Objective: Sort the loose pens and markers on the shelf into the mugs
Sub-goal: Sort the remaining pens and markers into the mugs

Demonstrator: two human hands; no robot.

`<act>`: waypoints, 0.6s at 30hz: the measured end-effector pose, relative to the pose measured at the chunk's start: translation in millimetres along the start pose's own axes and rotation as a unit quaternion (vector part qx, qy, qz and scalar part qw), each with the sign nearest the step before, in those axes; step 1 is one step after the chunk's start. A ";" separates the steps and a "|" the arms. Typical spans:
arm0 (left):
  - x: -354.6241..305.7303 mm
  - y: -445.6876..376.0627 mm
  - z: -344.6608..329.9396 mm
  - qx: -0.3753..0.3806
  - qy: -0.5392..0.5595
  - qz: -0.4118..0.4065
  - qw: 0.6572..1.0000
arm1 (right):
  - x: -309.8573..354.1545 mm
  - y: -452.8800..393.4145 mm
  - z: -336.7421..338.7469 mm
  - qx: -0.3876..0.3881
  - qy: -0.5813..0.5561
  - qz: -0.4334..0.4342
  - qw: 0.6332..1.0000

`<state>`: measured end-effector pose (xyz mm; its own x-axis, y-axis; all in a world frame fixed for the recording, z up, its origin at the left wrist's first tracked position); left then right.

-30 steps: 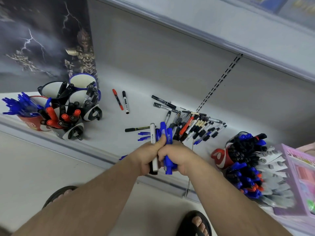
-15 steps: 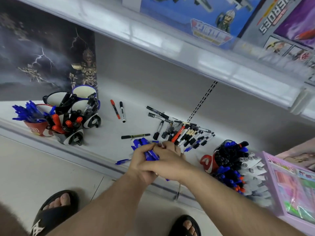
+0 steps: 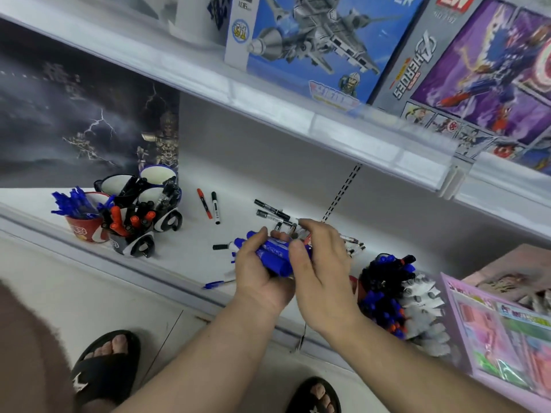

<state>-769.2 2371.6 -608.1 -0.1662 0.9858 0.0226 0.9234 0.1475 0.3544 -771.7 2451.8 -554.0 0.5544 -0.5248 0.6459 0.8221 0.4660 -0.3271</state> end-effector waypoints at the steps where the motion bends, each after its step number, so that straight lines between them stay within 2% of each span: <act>1: 6.9 4.8 -0.7 0.025 -0.022 0.012 0.999 | 2.6 -0.8 -2.6 0.017 0.029 -0.005 0.999; 3: 14.8 13.4 -1.5 0.059 -0.046 0.029 0.997 | 5.5 0.3 -3.5 0.048 0.077 0.009 0.996; 6: 11.5 20.7 -2.1 0.032 -0.053 0.008 0.998 | 1.4 5.5 7.8 0.056 0.069 0.010 0.996; 8: 4.0 22.5 -2.8 0.017 -0.030 -0.012 0.999 | 0.9 6.6 24.0 0.014 -0.023 -0.019 0.999; 10: -3.2 24.9 -5.0 0.014 -0.008 -0.021 1.000 | -1.2 4.2 37.5 -0.022 -0.161 -0.089 0.983; 12: -6.7 26.2 -6.1 0.021 0.002 -0.026 0.999 | -2.7 4.5 45.7 -0.011 -0.210 -0.144 0.967; 15: -3.9 28.3 -9.9 0.022 -0.023 -0.026 0.999 | 7.2 7.0 42.9 0.085 -0.107 -0.123 0.983; 18: 1.3 24.4 -5.9 0.003 -0.079 -0.036 0.996 | 6.4 5.3 29.5 0.164 0.012 -0.146 0.975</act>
<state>-748.9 2376.0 -593.9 -0.1751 0.9730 -0.1505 0.9133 0.2176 0.3443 -767.6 2471.9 -531.3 0.3092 -0.6844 0.6603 0.8619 0.4950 0.1095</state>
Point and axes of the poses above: each hand's wrist, its own y-axis away from the middle knuckle, its own z-axis out of the back of the hand, x = y × z, the point moved 3 cm from there along -y, towards the middle knuckle, and after that the axes turned 1 degree about -y, right-handed, at the moved point
